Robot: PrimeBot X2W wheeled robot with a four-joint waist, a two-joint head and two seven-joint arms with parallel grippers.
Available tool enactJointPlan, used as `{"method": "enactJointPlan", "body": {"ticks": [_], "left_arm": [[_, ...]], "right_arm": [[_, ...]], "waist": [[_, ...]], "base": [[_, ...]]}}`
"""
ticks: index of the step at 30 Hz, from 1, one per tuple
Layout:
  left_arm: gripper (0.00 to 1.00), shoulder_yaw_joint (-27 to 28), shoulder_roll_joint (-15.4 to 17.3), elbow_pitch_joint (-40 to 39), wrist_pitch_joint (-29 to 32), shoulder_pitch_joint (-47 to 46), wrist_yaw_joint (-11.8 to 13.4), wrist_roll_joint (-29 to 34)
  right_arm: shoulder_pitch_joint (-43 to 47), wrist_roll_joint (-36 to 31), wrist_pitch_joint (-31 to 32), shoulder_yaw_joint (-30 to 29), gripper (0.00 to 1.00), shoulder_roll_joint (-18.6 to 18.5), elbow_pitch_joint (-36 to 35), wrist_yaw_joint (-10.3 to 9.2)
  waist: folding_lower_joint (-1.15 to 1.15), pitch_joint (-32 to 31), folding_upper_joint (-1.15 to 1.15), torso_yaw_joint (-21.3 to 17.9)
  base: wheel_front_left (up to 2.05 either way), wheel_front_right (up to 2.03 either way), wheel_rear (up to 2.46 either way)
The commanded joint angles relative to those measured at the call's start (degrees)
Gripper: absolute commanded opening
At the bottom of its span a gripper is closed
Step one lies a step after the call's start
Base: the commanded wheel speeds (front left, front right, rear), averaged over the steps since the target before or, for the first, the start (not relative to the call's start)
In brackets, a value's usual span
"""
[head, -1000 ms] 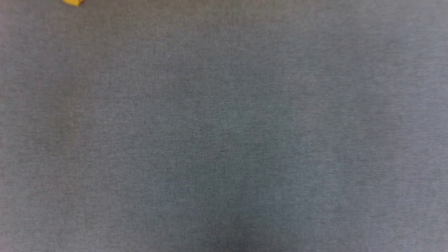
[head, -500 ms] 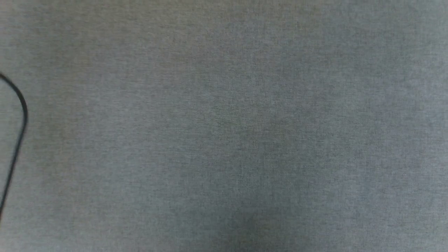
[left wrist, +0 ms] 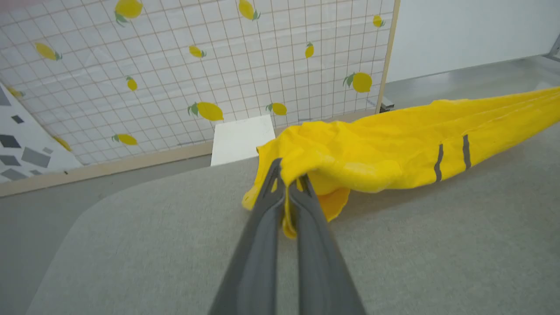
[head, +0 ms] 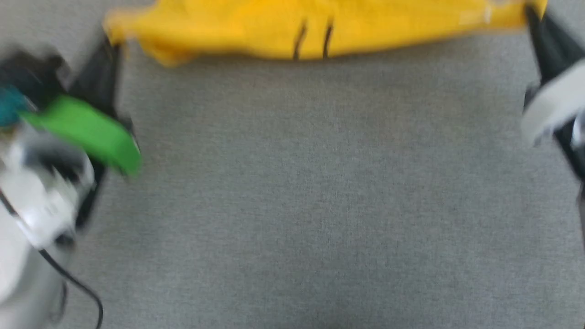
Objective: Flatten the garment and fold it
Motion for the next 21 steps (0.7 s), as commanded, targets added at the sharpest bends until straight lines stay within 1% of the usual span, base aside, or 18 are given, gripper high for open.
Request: {"method": "enactJointPlan", "body": {"ticks": [1,5,8,10,14,18,21], "left_arm": [[0.0,-0.5,0.5,-1.2,1.3,3.8,1.0,-1.4],[0.0,-2.3,2.0,-2.9,5.7,13.0,2.2,-3.8],[0.0,-3.4,3.8,-3.4,10.0,19.4,2.9,-6.3],[0.0,-4.3,4.9,-4.1,13.3,23.3,3.0,-8.5],[0.0,-4.9,5.7,-6.0,17.8,29.3,3.9,-13.4],[0.0,-4.9,5.5,-8.1,19.9,35.0,5.8,-17.2],[0.0,-5.3,5.6,-9.3,20.5,39.2,7.3,-18.6]], "right_arm": [[3.6,0.5,1.0,-0.5,0.0,0.3,-1.8,-0.08],[13.0,2.0,4.4,-1.2,0.0,0.7,-5.3,-0.08],[19.2,3.0,7.8,-2.3,0.0,1.1,-7.0,-0.08],[23.1,3.7,9.9,-3.7,0.0,1.5,-8.0,-0.08],[29.7,4.1,13.3,-5.8,0.0,1.8,-9.2,-0.08],[36.5,5.7,16.8,-7.8,0.0,2.6,-10.7,-0.08],[41.6,7.0,20.0,-8.8,0.0,3.4,-11.8,-0.08]], "waist": [[0.0,-3.9,0.0,0.9],[0.0,-6.6,0.0,0.9],[0.0,-8.4,0.0,0.7],[0.0,-9.7,0.0,0.7],[0.0,-11.6,0.0,1.1],[0.0,-13.9,0.0,1.5],[0.0,-15.5,0.0,1.7]], "base": [[0.0,0.0,0.0],[0.0,0.0,0.0],[0.0,0.0,0.0],[0.0,0.0,0.0],[0.0,0.0,0.0],[0.0,0.0,0.0],[0.0,0.0,0.0]]}}
